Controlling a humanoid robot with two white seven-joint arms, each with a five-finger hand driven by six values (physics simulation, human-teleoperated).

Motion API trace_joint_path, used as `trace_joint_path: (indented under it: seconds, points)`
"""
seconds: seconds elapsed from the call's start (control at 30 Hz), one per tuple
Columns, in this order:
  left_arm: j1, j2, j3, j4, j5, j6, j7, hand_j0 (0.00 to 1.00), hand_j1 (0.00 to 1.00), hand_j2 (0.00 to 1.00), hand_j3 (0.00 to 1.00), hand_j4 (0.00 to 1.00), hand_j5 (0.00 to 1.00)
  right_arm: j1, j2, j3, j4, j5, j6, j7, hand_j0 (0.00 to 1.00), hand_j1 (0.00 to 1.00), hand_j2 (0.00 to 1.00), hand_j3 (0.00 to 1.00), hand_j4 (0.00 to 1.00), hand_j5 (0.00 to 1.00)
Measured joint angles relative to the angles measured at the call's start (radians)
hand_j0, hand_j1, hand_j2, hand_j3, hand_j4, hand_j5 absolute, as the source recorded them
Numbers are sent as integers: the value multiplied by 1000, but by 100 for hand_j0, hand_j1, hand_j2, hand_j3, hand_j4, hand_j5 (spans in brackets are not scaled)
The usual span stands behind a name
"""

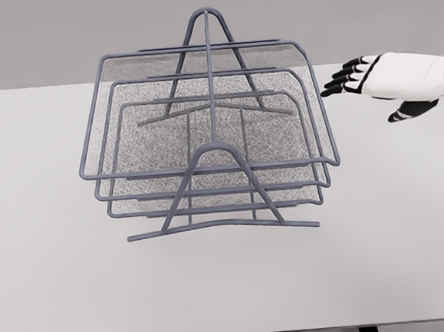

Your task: Pull out the upper folder box with right arm

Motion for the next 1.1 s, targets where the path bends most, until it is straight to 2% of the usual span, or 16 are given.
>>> trace_joint_path:
  seconds: [0.17, 0.27, 0.63, 0.8, 0.9, 1.1]
  points:
    - [0, 0, 0, 0, 0, 0, 0, 100, 100, 100, 100, 100, 100, -5, 111, 12, 15, 13, -2, 0, 100, 100, 100, 100, 100, 100]
    - [-2, 0, 0, 0, 0, 0, 0, 100, 100, 100, 100, 100, 100, -5, 129, 20, 18, 13, -3, 0, 100, 100, 100, 100, 100, 100]
    - [0, 0, 2, -1, 0, 0, 0, 100, 100, 100, 100, 100, 100, 41, 83, 31, 17, -40, 28, -9, 100, 100, 100, 100, 100, 100]
    - [0, 0, 0, 0, 0, 0, 0, 100, 100, 100, 100, 100, 100, 49, 6, 10, 22, -55, 9, -3, 100, 100, 100, 100, 100, 100]
    - [0, 0, 0, 0, 0, 0, 0, 100, 100, 100, 100, 100, 100, 67, -51, 2, 56, -128, 14, -4, 100, 100, 100, 100, 100, 100]
    - [0, 0, 1, 0, 0, 0, 0, 100, 100, 100, 100, 100, 100, 95, -118, -22, 126, -228, 36, -6, 100, 100, 100, 100, 100, 100]
